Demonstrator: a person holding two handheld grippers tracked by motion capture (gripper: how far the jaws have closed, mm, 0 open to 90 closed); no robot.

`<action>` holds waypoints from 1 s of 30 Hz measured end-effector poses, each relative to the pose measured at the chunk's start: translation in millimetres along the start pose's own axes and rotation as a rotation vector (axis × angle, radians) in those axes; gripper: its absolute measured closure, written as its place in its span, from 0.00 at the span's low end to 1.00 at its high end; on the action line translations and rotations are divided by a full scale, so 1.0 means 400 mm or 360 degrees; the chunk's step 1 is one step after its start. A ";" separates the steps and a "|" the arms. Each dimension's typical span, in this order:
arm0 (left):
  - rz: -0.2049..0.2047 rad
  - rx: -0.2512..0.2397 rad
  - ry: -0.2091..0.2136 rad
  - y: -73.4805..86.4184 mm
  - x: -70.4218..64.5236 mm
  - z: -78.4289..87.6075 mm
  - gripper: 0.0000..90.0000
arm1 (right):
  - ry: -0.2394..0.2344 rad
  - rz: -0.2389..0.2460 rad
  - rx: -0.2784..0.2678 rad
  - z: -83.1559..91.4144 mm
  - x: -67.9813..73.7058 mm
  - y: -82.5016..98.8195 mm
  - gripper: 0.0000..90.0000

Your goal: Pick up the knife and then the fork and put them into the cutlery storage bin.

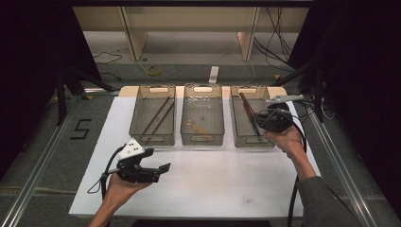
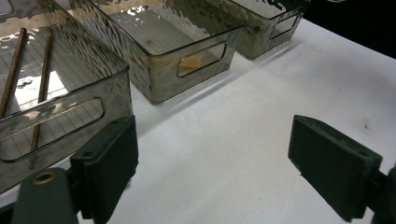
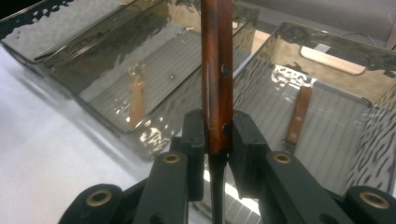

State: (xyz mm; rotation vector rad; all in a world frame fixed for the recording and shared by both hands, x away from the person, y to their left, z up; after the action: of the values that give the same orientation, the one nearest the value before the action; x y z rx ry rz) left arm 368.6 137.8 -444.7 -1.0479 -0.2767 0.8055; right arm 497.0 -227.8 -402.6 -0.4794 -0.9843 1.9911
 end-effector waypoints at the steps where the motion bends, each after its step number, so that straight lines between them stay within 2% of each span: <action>1: 0.0001 -0.0001 0.0000 0.000 0.000 0.000 0.17 | 0.0006 -0.0007 -0.0003 -0.003 -0.005 -0.006 0.86; 18: -0.0001 -0.0002 -0.0011 0.000 0.002 0.000 0.17 | 0.0107 -0.0120 0.0073 -0.073 -0.075 -0.050 0.86; 30: -0.0002 -0.0004 -0.0007 0.000 0.001 0.000 0.17 | 0.0181 -0.0189 0.0155 -0.135 -0.111 -0.058 0.86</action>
State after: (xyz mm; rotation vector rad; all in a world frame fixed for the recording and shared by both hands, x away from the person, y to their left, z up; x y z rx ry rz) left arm 368.9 137.9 -444.7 -1.0486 -0.2819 0.8066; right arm 568.7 -231.4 -419.1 -0.4645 -0.8226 1.8743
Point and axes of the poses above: each handheld gripper's, and its own axes: z roughly backward along the jaws, y roughly out of its underside, x roughly to its left, the point moved 6 cm from there along -z, roughly forward along the jaws, and after that the axes turned 2 degrees about y, right-handed, at the moved point
